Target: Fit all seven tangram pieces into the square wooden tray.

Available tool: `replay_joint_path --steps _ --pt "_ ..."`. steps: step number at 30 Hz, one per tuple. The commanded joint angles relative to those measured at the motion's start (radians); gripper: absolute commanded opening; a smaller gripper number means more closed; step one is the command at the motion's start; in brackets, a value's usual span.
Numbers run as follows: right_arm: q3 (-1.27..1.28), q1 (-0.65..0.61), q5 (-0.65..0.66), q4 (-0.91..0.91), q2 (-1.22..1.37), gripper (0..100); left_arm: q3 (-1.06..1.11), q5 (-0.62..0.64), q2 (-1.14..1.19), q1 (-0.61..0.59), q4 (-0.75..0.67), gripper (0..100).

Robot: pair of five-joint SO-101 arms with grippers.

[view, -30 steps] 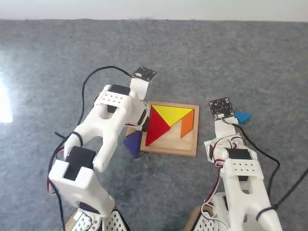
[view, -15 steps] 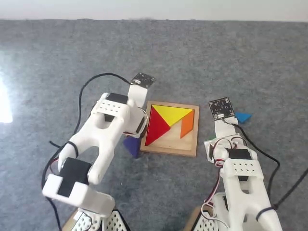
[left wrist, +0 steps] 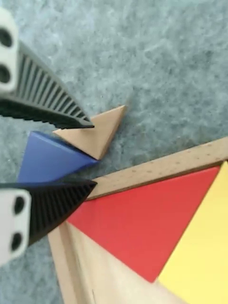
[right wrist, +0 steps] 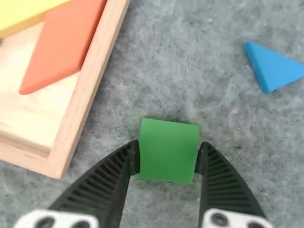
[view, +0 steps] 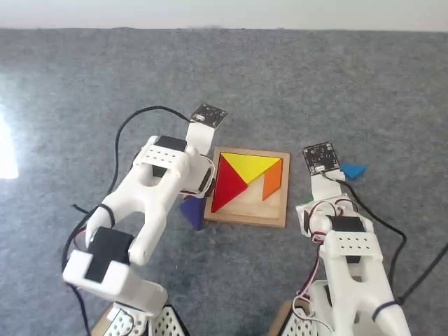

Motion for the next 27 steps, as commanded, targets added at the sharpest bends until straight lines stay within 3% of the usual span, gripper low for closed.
replay_joint_path --steps 1,17,27 --pt "-0.006 -0.005 -0.005 -0.019 -0.033 20.2 -0.045 0.014 0.066 -0.021 -0.011 16" --pt "-0.006 -0.004 -0.005 -0.019 -0.033 20.2 -0.071 0.003 0.064 -0.118 0.025 15" --pt "-0.006 -0.005 -0.005 -0.019 -0.033 20.2 -0.077 -0.038 -0.169 -0.245 0.077 14"
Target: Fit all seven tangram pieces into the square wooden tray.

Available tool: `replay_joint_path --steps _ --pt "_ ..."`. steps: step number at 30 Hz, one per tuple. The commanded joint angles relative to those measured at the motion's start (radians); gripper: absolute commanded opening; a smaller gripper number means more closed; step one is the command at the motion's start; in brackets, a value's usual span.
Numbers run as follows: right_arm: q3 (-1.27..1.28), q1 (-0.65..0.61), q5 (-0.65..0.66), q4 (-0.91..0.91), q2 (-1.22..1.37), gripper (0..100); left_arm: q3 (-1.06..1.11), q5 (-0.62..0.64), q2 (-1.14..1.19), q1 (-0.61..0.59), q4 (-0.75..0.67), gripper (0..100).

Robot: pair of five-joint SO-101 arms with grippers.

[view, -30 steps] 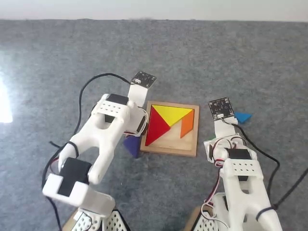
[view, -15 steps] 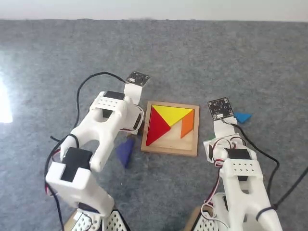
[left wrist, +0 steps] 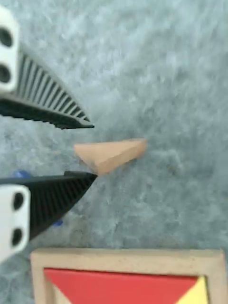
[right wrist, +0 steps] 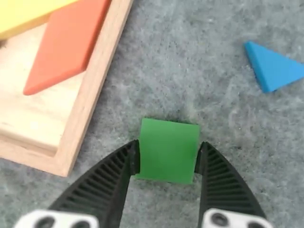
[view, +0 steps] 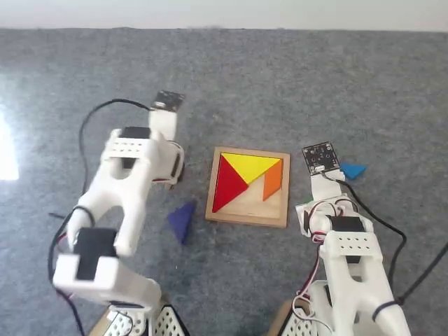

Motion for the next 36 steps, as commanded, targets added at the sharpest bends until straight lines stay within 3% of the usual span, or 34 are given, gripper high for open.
replay_joint_path --steps 1,15,27,36 --pt "-0.006 -0.005 -0.005 -0.019 -0.033 20.2 -0.031 -0.040 -0.124 -0.009 0.040 14" --pt "-0.006 -0.005 -0.005 -0.019 -0.033 20.2 -0.010 -0.003 -0.167 0.176 0.041 14" --pt "-0.006 -0.005 -0.005 -0.018 -0.033 20.2 0.084 -0.009 -0.152 0.180 -0.063 14" --pt "-0.006 -0.005 -0.005 -0.019 -0.033 20.2 -0.027 -0.005 0.092 0.175 -0.063 14"
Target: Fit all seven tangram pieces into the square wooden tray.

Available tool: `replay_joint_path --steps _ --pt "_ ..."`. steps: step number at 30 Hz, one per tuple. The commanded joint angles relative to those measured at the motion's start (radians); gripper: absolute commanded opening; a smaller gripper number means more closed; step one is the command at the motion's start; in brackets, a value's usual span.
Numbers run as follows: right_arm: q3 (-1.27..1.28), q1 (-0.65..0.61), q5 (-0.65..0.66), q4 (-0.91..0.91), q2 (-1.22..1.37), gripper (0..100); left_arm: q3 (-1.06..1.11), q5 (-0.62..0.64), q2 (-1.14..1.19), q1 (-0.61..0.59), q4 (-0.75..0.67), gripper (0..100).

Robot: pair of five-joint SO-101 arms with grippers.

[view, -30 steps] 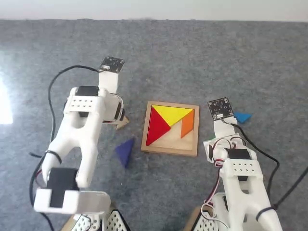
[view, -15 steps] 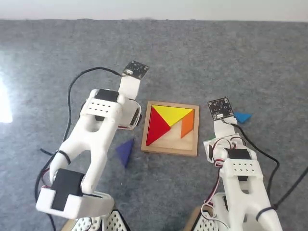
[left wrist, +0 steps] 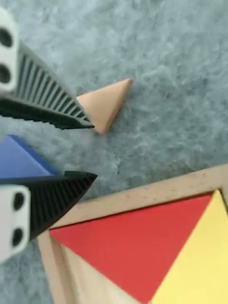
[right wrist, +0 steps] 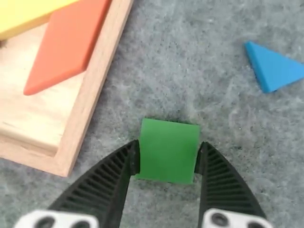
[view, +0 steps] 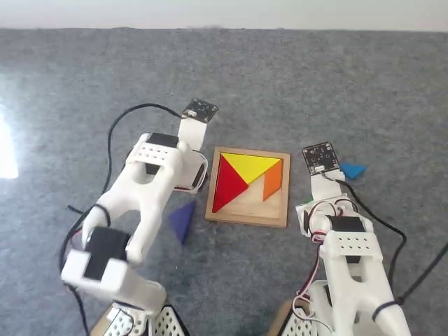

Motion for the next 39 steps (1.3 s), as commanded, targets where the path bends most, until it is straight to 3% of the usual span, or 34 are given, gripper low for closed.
replay_joint_path --steps 1,16,29,39 --pt "-0.006 -0.004 -0.005 -0.019 -0.033 20.2 -0.065 0.006 0.043 -0.002 -0.018 14" --pt "-0.006 -0.004 -0.005 -0.019 -0.033 20.2 -0.125 -0.041 0.068 -0.155 -0.012 14" --pt "-0.006 -0.005 -0.005 -0.019 -0.033 20.2 -0.137 -0.032 -0.091 -0.127 0.048 14" --pt "-0.006 -0.005 -0.005 -0.016 -0.033 20.2 -0.220 -0.015 0.054 -0.218 0.031 14"
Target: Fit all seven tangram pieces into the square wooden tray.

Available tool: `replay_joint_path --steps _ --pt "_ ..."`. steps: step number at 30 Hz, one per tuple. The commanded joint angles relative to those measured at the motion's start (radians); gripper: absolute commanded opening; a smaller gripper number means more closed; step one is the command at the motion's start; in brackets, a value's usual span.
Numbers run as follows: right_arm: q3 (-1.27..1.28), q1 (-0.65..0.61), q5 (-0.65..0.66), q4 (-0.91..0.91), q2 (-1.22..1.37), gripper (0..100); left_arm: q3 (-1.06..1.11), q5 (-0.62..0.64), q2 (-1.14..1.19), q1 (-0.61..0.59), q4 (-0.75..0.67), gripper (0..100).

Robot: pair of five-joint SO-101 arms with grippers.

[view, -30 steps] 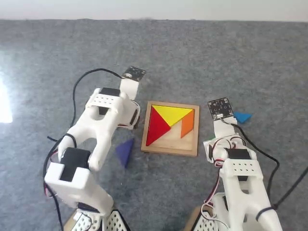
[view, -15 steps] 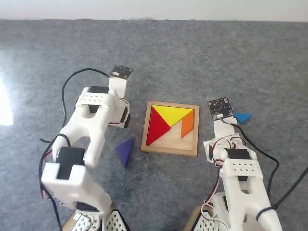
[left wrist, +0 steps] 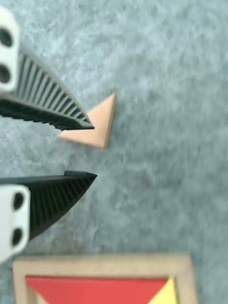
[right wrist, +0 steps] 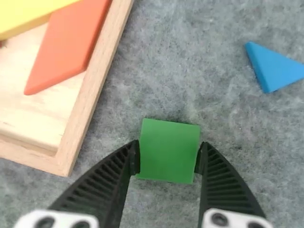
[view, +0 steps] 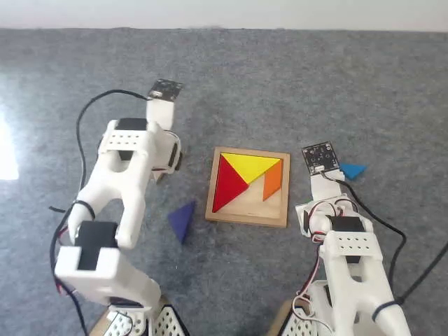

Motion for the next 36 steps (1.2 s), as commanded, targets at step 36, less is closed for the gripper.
replay_joint_path --steps 36 --pt "-0.006 -0.005 -0.003 -0.018 -0.033 20.2 -0.137 -0.017 0.181 -0.110 0.071 10"
